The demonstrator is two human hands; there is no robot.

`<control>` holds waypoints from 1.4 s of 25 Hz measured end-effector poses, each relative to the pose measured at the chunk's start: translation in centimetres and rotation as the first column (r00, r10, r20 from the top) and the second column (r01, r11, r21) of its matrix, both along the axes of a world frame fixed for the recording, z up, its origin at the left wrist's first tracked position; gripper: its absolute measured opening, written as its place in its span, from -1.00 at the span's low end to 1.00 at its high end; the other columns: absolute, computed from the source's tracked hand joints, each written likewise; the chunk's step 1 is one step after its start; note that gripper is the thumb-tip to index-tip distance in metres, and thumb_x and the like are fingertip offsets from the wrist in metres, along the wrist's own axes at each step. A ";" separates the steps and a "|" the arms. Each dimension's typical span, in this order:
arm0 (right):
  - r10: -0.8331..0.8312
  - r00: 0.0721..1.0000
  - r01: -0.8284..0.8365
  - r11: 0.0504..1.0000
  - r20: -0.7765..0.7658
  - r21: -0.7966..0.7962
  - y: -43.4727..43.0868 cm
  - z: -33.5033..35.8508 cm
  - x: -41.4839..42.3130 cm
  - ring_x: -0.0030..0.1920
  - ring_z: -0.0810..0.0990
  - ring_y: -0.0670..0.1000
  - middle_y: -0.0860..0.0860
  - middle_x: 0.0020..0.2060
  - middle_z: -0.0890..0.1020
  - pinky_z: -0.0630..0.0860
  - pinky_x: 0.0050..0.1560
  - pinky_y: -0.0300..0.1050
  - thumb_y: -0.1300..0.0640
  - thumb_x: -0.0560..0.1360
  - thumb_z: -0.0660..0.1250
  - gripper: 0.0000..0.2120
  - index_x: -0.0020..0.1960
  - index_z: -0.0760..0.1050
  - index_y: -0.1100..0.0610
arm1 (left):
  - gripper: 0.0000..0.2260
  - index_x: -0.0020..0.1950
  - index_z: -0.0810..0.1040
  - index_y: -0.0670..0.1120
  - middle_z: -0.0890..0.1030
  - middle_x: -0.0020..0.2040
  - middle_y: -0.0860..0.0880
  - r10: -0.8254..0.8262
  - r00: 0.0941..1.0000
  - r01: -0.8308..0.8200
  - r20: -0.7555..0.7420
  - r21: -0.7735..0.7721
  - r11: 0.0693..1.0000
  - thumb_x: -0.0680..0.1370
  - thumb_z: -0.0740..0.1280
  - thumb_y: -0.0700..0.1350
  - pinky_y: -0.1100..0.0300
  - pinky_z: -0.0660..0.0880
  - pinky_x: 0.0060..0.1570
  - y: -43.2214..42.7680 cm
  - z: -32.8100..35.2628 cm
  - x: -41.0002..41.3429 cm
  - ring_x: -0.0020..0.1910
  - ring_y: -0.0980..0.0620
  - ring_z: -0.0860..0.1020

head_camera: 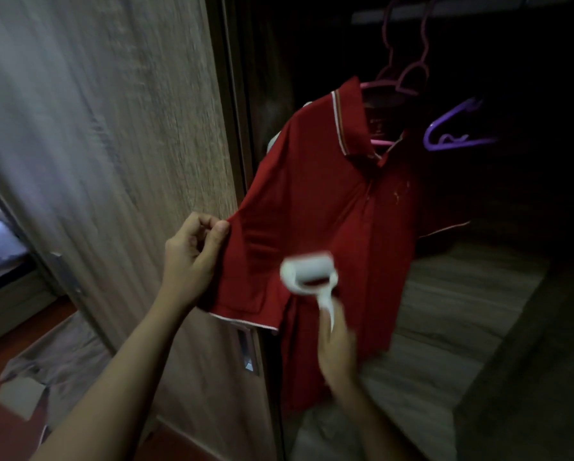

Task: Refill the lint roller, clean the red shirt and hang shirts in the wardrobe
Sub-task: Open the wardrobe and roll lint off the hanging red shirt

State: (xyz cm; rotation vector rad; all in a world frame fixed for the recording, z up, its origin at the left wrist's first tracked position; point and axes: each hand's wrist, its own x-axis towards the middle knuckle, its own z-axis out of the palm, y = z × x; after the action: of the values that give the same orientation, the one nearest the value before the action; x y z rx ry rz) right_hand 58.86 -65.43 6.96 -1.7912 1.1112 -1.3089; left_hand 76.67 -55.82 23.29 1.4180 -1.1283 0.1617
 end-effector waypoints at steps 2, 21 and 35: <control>0.040 0.986 -0.022 0.993 -0.162 0.113 1.8 -5.8 -2.0 -0.29 0.66 0.22 0.19 -0.30 0.67 0.48 -0.35 0.00 -0.51 0.38 -0.24 -0.12 0.22 0.49 0.09 | -0.85 -0.26 0.43 0.11 0.45 -0.46 0.16 -0.002 1.000 0.002 -0.003 0.005 1.000 0.52 0.27 0.03 0.37 0.25 -0.48 0.0 -0.1 0.1 -0.50 0.25 0.31; 0.088 0.987 -0.088 0.996 -0.135 0.007 -6.6 -5.6 -3.0 -0.10 0.66 0.16 0.12 -0.13 0.68 0.33 -0.24 -0.29 -0.23 0.52 0.03 -0.49 0.21 0.50 0.07 | -0.85 -0.24 0.41 0.08 0.41 -0.43 0.02 0.034 0.999 -0.034 0.029 0.021 0.999 0.48 0.24 0.09 0.37 0.26 -0.47 -0.1 0.2 -0.2 -0.48 0.26 0.32; 0.394 0.851 -0.299 0.907 -0.347 0.295 -3.0 -19.0 -2.2 -0.53 0.58 -0.19 -0.12 -0.34 0.63 0.15 0.07 -0.65 -0.23 0.58 -0.06 -0.59 0.17 0.46 -0.11 | -0.86 -0.24 0.41 0.08 0.47 -0.43 0.10 0.046 0.998 -0.047 0.040 0.025 0.999 0.47 0.23 0.10 0.40 0.30 -0.44 0.2 0.3 -0.3 -0.45 0.24 0.36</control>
State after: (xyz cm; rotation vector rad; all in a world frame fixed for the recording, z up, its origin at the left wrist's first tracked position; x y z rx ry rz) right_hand 56.63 -68.48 -12.01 -2.0136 1.0269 -0.5829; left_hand 76.33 -55.63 23.60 1.4703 -1.1341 0.2096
